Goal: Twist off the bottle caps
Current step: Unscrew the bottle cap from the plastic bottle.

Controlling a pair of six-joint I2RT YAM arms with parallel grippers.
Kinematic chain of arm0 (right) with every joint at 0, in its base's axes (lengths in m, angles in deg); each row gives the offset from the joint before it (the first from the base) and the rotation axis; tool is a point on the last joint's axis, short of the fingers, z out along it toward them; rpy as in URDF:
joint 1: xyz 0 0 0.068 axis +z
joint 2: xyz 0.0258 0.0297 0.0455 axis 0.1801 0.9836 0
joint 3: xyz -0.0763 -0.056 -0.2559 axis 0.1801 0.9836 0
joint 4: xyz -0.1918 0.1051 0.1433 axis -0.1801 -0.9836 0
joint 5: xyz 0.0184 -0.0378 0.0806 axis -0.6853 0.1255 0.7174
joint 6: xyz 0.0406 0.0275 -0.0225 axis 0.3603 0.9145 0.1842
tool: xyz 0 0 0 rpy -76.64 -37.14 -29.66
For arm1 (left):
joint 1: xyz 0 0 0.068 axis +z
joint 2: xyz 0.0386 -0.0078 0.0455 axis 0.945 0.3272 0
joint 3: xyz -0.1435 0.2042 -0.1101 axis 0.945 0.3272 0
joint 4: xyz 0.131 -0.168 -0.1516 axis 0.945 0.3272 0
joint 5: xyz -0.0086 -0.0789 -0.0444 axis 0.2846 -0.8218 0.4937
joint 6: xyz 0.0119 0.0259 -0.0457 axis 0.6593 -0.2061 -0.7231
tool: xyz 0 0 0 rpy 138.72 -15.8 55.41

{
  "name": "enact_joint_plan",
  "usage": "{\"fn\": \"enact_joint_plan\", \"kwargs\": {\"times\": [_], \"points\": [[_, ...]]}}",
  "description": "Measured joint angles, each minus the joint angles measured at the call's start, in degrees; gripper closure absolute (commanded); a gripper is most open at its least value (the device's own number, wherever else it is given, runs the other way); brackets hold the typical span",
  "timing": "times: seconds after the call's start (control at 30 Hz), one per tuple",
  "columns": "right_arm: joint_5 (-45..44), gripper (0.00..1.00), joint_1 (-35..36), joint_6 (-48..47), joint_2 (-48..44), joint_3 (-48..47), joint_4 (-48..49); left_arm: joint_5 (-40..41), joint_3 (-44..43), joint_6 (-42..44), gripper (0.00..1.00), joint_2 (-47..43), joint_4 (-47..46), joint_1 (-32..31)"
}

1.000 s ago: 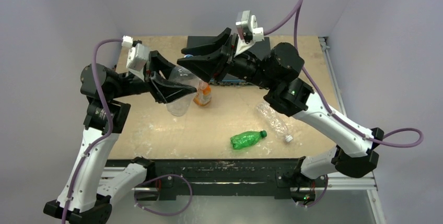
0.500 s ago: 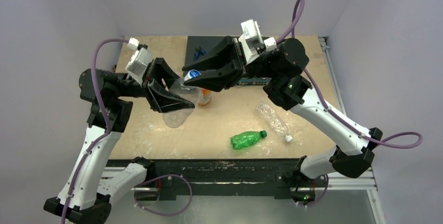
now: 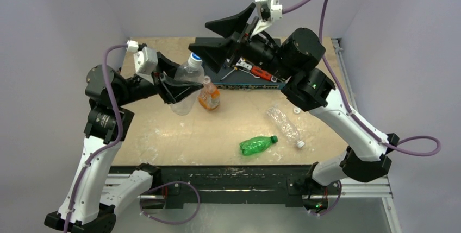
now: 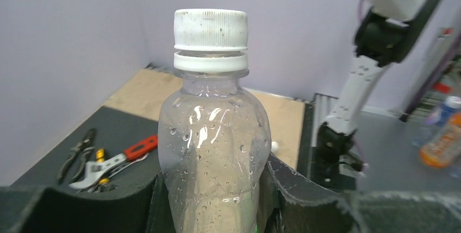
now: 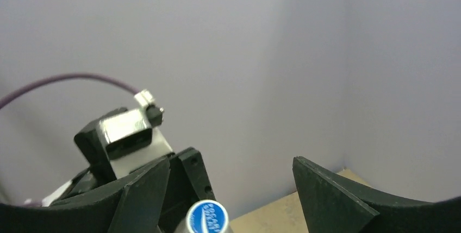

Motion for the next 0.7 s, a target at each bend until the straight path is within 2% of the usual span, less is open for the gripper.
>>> {"fn": "enact_joint_plan", "kwargs": {"times": [0.13, 0.27, 0.47, 0.7], "points": [[-10.23, 0.18, 2.84, 0.04, 3.3, -6.88, -6.14, 9.4, 0.31, 10.97, 1.0, -0.15, 6.21, 0.0], [-15.3, 0.25, 4.52, 0.09, 5.29, -7.67, -9.79, 15.37, 1.16, 16.63, 1.0, -0.74, 8.57, 0.0], [-17.68, 0.39, 4.72, 0.79, 7.61, -7.08, -12.22, 19.08, 1.18, 19.3, 1.0, -0.87, 9.16, 0.0], [-17.07, 0.48, 4.72, 2.08, 7.67, -6.71, -12.28, 19.93, 1.18, 19.45, 1.0, -0.9, 9.14, 0.0]]}}
